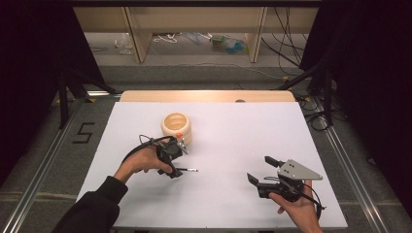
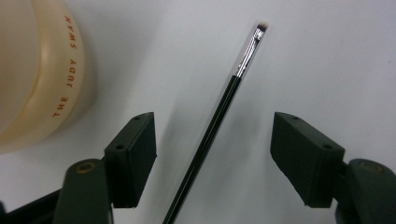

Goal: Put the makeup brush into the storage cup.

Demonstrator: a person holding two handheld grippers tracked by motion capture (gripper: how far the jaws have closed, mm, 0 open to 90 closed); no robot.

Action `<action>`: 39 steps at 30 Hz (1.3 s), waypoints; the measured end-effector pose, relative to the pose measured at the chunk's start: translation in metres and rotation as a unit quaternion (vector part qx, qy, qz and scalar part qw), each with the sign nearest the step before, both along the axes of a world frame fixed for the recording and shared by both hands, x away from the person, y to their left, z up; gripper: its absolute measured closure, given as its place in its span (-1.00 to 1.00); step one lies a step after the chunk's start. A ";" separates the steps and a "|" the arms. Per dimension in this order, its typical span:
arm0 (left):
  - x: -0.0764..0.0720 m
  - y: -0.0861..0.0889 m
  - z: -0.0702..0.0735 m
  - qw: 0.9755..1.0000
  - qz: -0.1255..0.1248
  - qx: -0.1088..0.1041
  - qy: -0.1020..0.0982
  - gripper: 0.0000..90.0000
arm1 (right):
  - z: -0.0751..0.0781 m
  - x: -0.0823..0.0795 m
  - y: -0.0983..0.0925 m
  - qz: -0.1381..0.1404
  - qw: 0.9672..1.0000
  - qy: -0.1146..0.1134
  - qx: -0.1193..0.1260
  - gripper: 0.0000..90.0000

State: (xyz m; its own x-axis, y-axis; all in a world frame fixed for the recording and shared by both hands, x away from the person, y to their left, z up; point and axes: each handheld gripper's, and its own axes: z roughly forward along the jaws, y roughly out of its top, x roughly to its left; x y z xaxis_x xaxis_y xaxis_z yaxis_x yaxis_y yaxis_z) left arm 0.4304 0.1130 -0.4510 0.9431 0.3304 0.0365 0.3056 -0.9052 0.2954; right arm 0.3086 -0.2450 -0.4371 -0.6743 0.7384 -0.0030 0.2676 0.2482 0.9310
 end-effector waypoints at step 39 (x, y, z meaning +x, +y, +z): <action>0.009 0.001 -0.008 0.999 0.000 0.027 0.029 0.64 | 0.001 -0.001 0.001 0.002 1.000 0.006 -0.017 -0.58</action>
State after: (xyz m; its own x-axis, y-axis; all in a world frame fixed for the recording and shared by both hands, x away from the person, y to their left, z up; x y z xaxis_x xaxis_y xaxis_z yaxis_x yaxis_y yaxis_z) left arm 0.4390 0.1143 -0.4593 0.9442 0.3292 0.0000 0.3205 -0.9192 0.2288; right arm 0.3074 -0.2438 -0.4366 -0.6780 0.7348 -0.0195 0.2780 0.2809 0.9186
